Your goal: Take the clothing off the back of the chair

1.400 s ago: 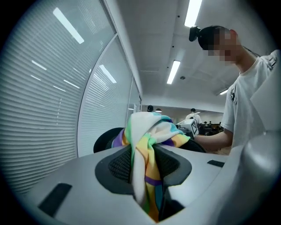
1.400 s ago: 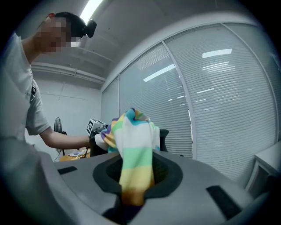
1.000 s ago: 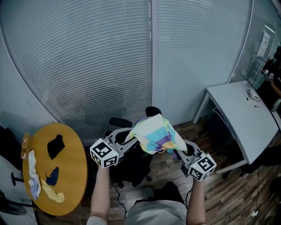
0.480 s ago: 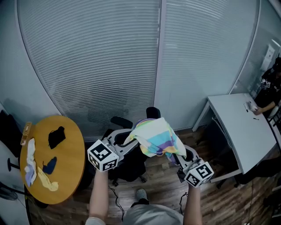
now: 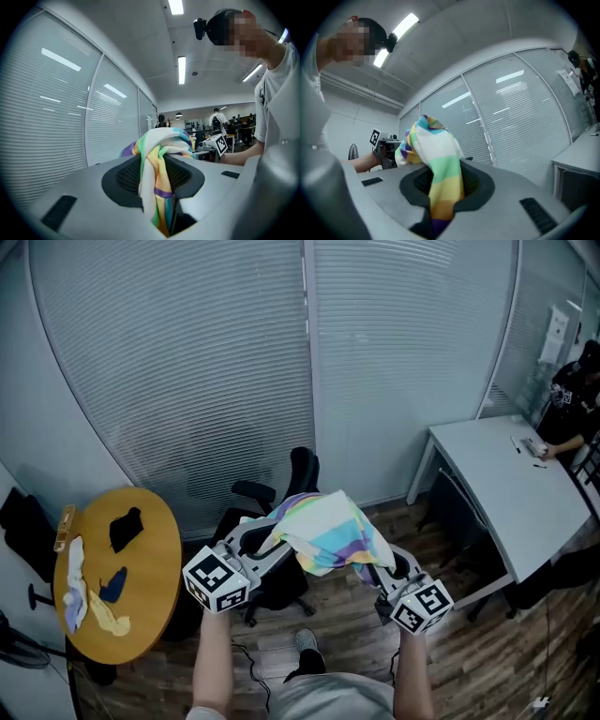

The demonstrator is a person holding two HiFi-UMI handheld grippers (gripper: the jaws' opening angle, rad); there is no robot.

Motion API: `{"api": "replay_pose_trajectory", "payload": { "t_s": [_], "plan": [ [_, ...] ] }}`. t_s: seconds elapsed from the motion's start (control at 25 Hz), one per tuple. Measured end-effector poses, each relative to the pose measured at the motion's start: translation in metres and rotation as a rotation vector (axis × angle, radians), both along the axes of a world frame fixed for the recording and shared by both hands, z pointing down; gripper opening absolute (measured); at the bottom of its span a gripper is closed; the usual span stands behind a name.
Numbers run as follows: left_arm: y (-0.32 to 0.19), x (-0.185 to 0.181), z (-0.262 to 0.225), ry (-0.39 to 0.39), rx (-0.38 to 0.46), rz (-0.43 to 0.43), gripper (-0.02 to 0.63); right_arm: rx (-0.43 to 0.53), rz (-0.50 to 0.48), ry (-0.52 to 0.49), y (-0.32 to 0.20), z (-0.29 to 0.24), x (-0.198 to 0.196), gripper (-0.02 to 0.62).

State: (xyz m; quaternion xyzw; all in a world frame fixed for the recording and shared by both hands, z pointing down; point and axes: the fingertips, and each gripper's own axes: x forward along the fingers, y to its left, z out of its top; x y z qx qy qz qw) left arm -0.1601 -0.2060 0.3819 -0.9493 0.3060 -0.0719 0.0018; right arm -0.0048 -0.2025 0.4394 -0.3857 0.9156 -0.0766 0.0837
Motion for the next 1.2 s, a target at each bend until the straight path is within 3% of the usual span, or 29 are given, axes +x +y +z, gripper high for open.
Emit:
{"api": "replay_pose_trajectory", "payload": {
  "t_s": [0.24, 0.64, 1.2],
  "plan": [
    [0.04, 0.042, 0.017, 0.025, -0.046, 0.037, 0.14, -0.029, 0.056, -0.028, 0.044, 0.017, 0.039, 0.075],
    [0.083, 0.103, 0.084, 0.082, -0.189, 0.021, 0.14, -0.155, 0.155, -0.02, 0.097, 0.078, 0.101, 0.075],
    [0.118, 0.126, 0.174, 0.099, -0.346, -0.106, 0.14, -0.267, 0.246, 0.094, 0.139, 0.151, 0.126, 0.075]
  ]
}}
